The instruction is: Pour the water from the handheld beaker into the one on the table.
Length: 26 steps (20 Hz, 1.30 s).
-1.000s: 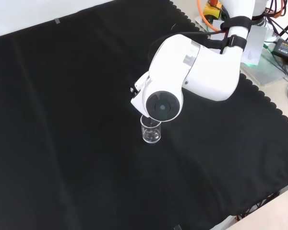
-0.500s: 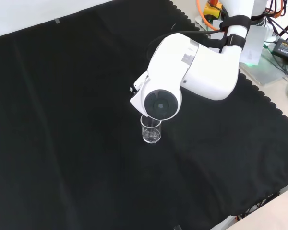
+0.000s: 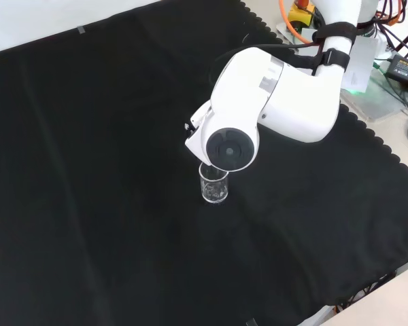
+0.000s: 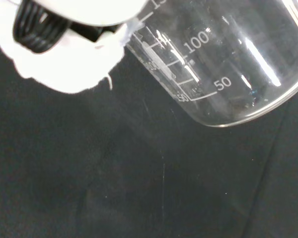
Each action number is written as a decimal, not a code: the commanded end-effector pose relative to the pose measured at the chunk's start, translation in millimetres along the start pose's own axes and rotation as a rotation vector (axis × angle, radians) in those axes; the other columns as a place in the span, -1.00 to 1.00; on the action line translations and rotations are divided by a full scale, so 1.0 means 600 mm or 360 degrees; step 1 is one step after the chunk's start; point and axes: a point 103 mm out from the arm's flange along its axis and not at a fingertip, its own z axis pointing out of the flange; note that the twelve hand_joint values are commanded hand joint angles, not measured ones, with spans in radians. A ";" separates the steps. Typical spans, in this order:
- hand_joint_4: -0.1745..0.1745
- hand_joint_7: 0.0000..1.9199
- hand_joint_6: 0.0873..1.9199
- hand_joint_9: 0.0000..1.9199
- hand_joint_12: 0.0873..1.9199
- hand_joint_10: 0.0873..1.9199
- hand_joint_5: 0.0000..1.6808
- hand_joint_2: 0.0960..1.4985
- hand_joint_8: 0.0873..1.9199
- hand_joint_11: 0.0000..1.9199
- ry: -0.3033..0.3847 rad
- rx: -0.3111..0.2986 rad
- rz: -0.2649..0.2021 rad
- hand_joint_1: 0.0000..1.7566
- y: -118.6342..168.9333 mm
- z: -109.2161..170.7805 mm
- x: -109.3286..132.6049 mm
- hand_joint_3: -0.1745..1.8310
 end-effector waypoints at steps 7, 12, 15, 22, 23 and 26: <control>0.40 0.80 -0.26 0.69 -0.20 -0.93 0.46 -0.17 -1.00 0.34 0.0014 0.0001 -0.0010 0.30 -0.003 0.001 -0.002 -0.16; 0.40 0.80 -0.26 0.69 -0.20 -0.93 0.46 -0.17 -1.00 0.34 0.0082 -0.0056 -0.0039 0.30 -0.005 0.002 -0.008 -0.16; 0.40 0.80 -0.26 0.69 -0.20 -0.93 0.46 -0.17 -1.00 0.34 0.0161 -0.0106 -0.0066 0.30 -0.009 0.004 -0.016 -0.16; 0.41 0.80 -0.26 0.69 -0.20 -0.93 0.46 -0.17 -1.00 0.34 0.0262 -0.0172 -0.0127 0.30 -0.018 0.004 -0.028 -0.16; 0.41 0.80 -0.26 0.69 -0.20 -0.93 0.46 -0.17 -1.00 0.34 0.0280 -0.0175 -0.0140 0.30 -0.019 0.005 -0.030 -0.16; 0.41 0.80 -0.26 0.69 -0.21 -0.93 0.46 -0.17 -1.00 0.34 0.0366 -0.0203 -0.0188 0.30 -0.018 0.011 -0.037 -0.16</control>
